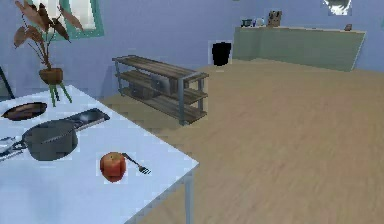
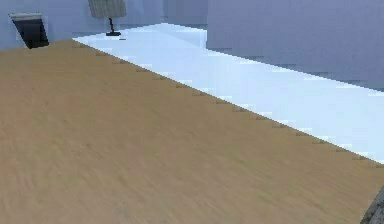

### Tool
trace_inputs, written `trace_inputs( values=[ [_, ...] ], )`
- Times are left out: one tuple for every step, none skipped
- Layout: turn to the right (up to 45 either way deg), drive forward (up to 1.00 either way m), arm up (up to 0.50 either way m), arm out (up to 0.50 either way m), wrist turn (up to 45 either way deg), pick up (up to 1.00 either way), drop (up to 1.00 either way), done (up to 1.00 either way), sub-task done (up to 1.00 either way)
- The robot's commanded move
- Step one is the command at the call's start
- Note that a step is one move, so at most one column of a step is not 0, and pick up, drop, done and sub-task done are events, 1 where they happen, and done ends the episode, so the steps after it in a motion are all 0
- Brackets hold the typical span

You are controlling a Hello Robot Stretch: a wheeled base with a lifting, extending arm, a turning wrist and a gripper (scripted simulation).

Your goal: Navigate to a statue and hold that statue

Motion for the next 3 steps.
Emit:
trace_inputs(
  values=[
    [18.0, 0.00, 0.00, 0.00, 0.0, 0.00, 0.00, 0.00, 0.00],
    [0.0, 0.80, 0.00, 0.00, 0.0, 0.00, 0.00, 0.00, 0.00],
    [-15.0, 0.00, 0.00, 0.00, 0.0, 0.00, 0.00, 0.00, 0.00]
  ],
)
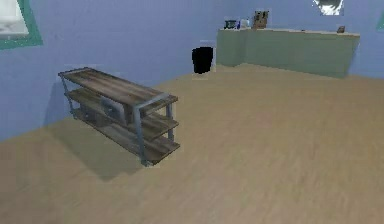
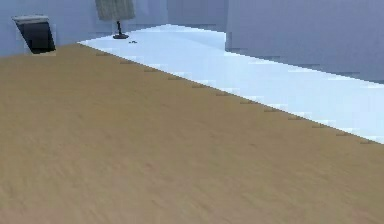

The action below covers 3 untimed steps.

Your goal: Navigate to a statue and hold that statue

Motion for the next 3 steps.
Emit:
trace_inputs(
  values=[
    [0.0, 0.15, 0.00, 0.00, 0.0, 0.00, 0.00, 0.00, 0.00],
    [-45.0, 0.00, 0.00, 0.00, 0.0, 0.00, 0.00, 0.00, 0.00],
    [-3.0, 0.00, 0.00, 0.00, 0.0, 0.00, 0.00, 0.00, 0.00]
  ],
)
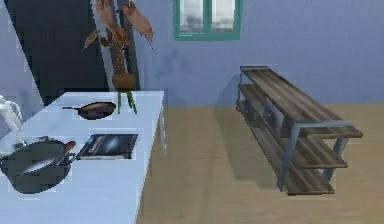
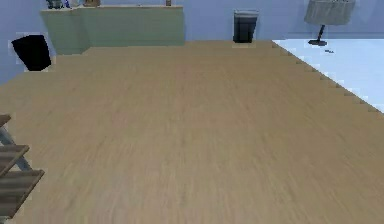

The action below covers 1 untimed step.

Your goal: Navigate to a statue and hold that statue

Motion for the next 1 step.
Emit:
trace_inputs(
  values=[
    [0.0, 1.00, 0.00, 0.00, 0.0, 0.00, 0.00, 0.00, 0.00]
  ],
)
